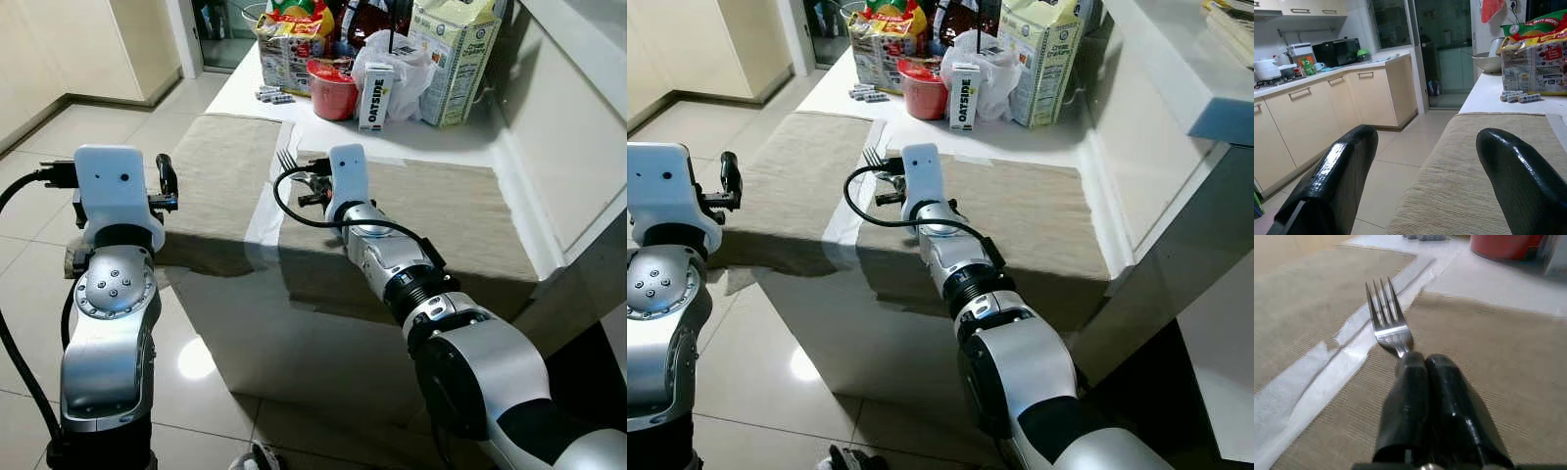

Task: Setting the table

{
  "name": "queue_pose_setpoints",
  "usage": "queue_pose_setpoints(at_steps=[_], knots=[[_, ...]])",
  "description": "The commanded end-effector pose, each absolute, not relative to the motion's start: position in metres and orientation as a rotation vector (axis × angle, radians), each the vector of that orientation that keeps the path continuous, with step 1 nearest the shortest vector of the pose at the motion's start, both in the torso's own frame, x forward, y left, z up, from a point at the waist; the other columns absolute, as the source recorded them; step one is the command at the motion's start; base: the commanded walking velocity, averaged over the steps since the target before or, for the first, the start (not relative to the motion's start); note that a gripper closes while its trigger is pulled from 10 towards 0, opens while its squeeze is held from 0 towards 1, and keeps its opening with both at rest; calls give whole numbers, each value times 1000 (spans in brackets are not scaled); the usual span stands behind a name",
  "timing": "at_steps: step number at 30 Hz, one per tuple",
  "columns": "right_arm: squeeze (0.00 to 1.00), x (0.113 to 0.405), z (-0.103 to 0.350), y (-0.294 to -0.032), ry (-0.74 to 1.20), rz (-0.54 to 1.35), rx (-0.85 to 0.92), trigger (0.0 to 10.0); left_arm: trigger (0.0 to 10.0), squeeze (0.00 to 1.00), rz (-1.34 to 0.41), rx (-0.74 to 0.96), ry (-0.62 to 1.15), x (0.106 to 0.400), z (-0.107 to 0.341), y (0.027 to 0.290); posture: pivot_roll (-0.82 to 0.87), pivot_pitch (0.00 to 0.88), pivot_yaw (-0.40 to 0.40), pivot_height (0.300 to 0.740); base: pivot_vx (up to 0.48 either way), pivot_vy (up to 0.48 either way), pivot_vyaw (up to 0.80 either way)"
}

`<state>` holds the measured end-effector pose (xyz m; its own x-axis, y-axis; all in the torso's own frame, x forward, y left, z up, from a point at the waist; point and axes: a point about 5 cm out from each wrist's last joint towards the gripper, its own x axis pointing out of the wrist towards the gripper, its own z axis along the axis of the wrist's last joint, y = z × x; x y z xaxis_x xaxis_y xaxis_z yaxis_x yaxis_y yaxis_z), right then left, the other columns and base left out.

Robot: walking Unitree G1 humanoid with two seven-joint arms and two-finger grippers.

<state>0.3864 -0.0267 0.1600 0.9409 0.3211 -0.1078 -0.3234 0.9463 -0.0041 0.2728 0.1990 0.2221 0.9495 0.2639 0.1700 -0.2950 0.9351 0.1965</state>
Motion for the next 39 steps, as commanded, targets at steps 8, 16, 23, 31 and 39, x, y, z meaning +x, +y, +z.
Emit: queue_pose_setpoints(at_steps=[8, 16, 23, 31, 39], knots=[[0, 386, 245, -30, -442, 287, -16, 0, 10000, 0, 297, 233, -156, 274, 225, 200, 126, 73, 13, 740, 0, 0, 0], [4, 383, 245, -30, -487, 283, -31, 0, 10000, 0, 297, 234, -156, 274, 224, 200, 124, 62, 9, 740, 0, 0, 0], [0, 386, 238, -33, -435, 290, -22, 0, 10000, 0, 295, 237, -160, 275, 224, 200, 125, 58, 9, 740, 0, 0, 0], [0, 388, 223, -32, -348, 282, -36, 10000, 10000, 0, 280, 241, -156, 276, 223, 197, 122, 52, 8, 740, 0, 0, 0], [0, 385, 190, -61, -257, 216, -11, 10000, 10000, 0, 236, 195, -102, 277, 209, 195, 104, 46, 4, 740, 0, 0, 0]])
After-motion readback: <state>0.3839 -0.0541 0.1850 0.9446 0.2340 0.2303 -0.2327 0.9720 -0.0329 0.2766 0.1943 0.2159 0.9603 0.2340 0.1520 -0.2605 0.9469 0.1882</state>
